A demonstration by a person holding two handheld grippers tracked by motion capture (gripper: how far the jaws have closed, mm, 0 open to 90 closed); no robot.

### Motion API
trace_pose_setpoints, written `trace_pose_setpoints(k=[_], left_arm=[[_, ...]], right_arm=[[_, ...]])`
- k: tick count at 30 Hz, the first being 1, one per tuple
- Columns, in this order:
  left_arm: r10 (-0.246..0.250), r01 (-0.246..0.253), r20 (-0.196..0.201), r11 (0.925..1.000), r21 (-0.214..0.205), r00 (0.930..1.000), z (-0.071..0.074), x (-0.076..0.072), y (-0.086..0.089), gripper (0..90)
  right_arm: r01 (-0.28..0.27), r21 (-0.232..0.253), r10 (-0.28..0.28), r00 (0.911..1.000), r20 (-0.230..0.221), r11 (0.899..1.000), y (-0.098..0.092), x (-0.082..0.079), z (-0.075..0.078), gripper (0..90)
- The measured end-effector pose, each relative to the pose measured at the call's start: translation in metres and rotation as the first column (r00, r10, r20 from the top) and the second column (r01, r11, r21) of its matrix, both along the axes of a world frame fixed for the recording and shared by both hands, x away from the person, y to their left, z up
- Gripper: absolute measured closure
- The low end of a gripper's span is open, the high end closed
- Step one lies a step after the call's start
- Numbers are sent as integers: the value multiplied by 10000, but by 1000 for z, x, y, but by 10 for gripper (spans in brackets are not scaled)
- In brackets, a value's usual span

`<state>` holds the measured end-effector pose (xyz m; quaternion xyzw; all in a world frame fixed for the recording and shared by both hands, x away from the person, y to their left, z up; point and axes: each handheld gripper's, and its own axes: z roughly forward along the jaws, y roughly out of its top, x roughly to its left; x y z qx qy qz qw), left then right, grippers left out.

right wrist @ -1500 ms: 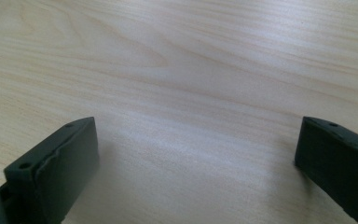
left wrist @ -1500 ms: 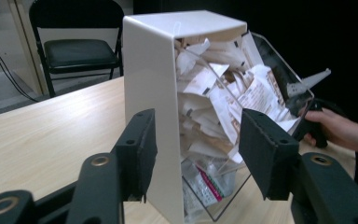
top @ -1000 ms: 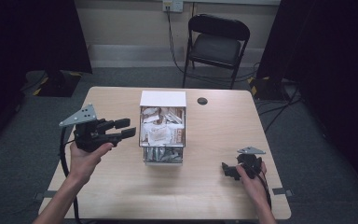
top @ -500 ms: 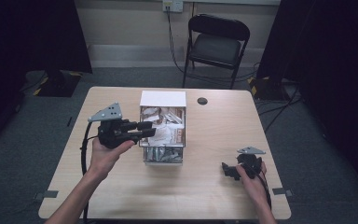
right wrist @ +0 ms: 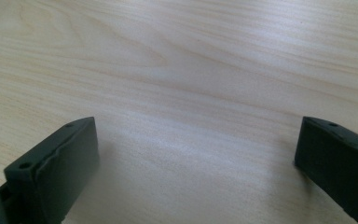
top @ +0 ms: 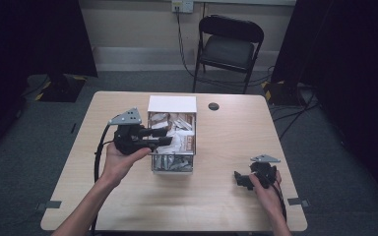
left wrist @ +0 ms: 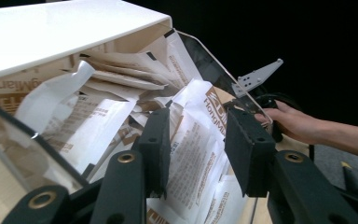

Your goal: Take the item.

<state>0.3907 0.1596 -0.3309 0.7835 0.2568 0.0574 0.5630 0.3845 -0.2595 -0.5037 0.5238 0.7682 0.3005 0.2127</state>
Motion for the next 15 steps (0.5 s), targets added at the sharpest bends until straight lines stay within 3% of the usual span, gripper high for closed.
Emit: trace_pose_setpoints(k=[3, 5, 7, 9, 11, 15], left_arm=[[-70, 69, 18, 9999, 154, 10000, 0, 0, -4, 555], [-213, 214, -78, 9998, 41, 9997, -1, -1, -4, 526], [-122, 111, 209, 9985, 545, 9997, 0, -3, -6, 532], [-230, 227, 54, 9985, 490, 9997, -1, -3, -7, 535], [-386, 389, -103, 9987, 319, 9992, -3, 0, -5, 607], [-510, 509, -10, 9972, 549, 9987, -4, -1, -6, 698]], right_arm=[[-2, -1, 2, 10000, 2, 10000, 0, 0, 0, 0], [2, 5, -2, 10000, 8, 10000, 0, 0, 0, 0], [-14, -6, 14, 10000, 6, 10000, 0, 0, 0, 0], [-32, -11, 32, 10000, 3, 10000, 0, 0, 0, 0], [-31, -11, 31, 10000, 4, 10000, 0, 0, 0, 0], [-32, -8, 32, 10000, 4, 10000, 0, 0, 0, 0]])
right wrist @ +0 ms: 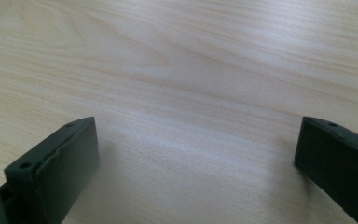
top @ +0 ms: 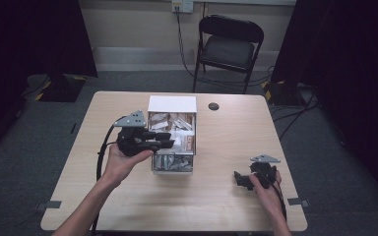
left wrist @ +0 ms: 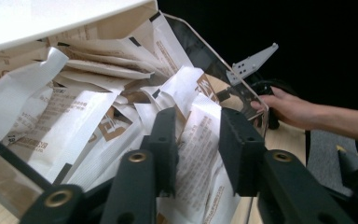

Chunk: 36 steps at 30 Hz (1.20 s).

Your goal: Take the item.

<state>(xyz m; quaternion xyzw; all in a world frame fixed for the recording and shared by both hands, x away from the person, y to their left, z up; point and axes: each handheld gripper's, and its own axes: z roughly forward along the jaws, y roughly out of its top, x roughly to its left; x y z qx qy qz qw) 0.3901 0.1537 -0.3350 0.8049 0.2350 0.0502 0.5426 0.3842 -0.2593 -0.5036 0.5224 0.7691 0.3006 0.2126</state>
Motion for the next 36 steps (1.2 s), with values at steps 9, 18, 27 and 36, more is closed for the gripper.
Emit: trace_pose_setpoints(k=[9, 18, 27, 36], left_arm=[[-178, 179, -43, 9997, 178, 9998, 1, -2, -3, 646], [-257, 256, 28, 9993, 287, 9997, 0, -1, 0, 769], [-27, 26, -112, 9999, -106, 9999, 3, 0, 2, 805], [40, -32, 185, 9990, -447, 9998, 7, -3, 7, 808]], right_arm=[[-3, -1, 3, 10000, 1, 10000, 0, 0, 0, 0], [-20, 12, 20, 10000, -6, 10000, 0, 0, 0, 0], [-45, 2, 45, 10000, -1, 10000, 0, -1, 0, 0], [-34, -1, 34, 10000, -1, 10000, 0, -1, 0, 0]])
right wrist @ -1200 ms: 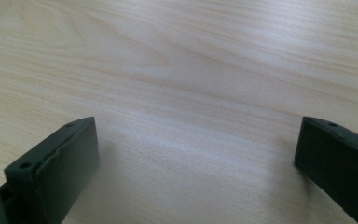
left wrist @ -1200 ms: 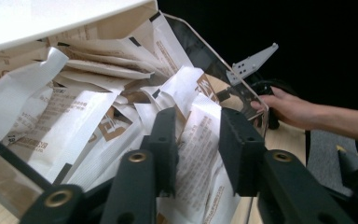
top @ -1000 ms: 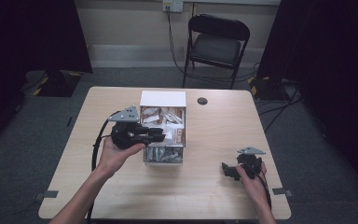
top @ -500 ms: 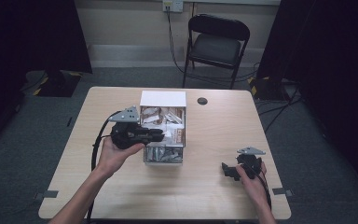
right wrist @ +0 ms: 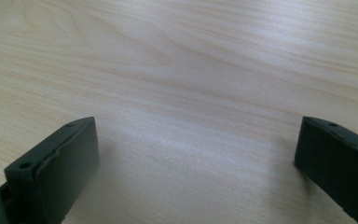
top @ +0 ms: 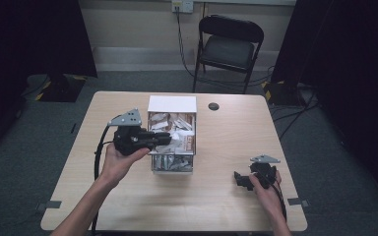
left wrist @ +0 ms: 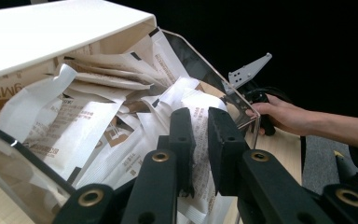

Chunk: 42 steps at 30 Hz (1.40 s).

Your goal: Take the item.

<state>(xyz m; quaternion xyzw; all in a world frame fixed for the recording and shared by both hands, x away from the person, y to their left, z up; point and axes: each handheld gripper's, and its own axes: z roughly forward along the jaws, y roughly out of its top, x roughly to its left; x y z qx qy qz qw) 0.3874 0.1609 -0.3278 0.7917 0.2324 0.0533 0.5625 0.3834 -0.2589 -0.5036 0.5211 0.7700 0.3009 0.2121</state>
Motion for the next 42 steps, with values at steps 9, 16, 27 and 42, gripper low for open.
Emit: trace_pose_setpoints(k=[9, 16, 27, 42], left_arm=[[-82, 85, 215, 9999, -147, 9997, 5, -3, 2, 812], [-93, 99, 346, 9998, -174, 9994, 9, -6, 3, 813], [-65, 86, 699, 9995, -296, 9975, 23, -16, 11, 814], [185, -137, 1135, 9990, -434, 9934, 37, -28, 33, 816]], right_arm=[[18, 9, -18, 10000, -21, 10000, 0, -1, 0, 0], [15, 6, -15, 10000, -16, 10000, 0, 0, 0, 0], [11, 6, -11, 10000, -7, 10000, 0, 0, 0, 0], [-4, 9, 4, 10000, -13, 10000, 0, 0, 0, 0]])
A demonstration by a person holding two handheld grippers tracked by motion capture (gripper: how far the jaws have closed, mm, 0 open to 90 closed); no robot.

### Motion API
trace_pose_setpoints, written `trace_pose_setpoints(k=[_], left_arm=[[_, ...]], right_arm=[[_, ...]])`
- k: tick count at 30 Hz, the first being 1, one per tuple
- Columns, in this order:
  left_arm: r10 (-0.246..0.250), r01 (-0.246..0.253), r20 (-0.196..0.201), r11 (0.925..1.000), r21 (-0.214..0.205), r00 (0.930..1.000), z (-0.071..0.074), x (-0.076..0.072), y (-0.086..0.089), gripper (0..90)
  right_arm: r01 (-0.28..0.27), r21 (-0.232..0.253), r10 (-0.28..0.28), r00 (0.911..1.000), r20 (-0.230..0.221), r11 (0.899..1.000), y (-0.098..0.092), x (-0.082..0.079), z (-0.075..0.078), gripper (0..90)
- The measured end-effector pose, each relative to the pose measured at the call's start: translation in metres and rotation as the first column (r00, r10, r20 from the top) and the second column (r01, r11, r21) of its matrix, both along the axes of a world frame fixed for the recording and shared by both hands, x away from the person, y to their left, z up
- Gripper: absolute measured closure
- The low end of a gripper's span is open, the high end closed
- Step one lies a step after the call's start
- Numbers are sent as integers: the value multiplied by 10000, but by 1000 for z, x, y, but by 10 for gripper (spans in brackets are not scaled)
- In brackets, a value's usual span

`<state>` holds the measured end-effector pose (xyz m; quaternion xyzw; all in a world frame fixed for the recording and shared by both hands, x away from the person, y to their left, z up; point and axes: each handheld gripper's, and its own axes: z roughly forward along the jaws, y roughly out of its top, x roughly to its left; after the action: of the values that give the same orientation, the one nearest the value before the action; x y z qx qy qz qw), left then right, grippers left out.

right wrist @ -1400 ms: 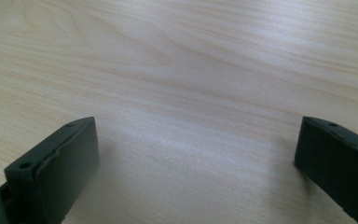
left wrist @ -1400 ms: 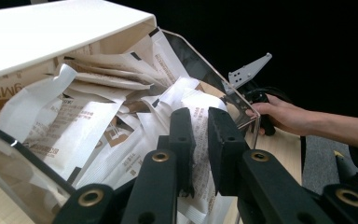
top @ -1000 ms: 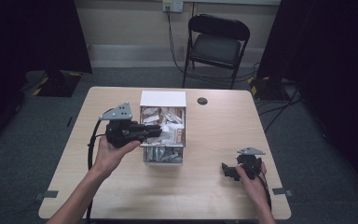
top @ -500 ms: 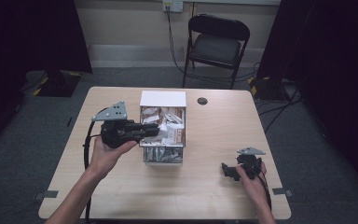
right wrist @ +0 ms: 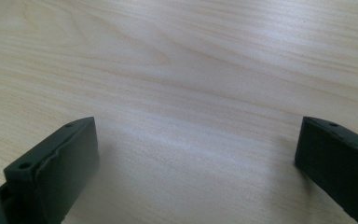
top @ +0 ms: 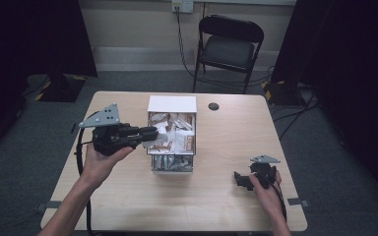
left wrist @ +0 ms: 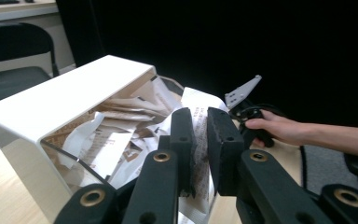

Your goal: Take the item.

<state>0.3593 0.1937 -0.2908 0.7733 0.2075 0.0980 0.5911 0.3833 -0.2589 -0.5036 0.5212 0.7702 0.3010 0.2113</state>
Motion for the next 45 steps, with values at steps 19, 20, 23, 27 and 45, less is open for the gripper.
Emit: trace_pose_setpoints(k=[19, 20, 23, 27, 45], left_arm=[[279, -284, -97, 9985, -460, 9996, 7, -3, 31, 816], [357, -359, -58, 9985, -410, 9993, 8, -3, 33, 816], [507, -508, -35, 9978, -414, 9987, 8, -2, 40, 816], [722, -723, -44, 9962, -482, 9974, 9, -1, 49, 816], [1464, -1463, 15, 9889, -262, 9892, 8, 2, 72, 818]], right_arm=[[4, -8, -4, 10000, 2, 10000, 0, 0, 0, 0], [1, -6, -1, 10000, 2, 10000, 0, 0, 0, 0], [-3, -2, 3, 10000, 1, 10000, 0, 0, 0, 0], [2, -7, -2, 10000, 3, 10000, 0, 0, 0, 0], [1, -6, -1, 10000, 4, 10000, 0, 0, 0, 0]])
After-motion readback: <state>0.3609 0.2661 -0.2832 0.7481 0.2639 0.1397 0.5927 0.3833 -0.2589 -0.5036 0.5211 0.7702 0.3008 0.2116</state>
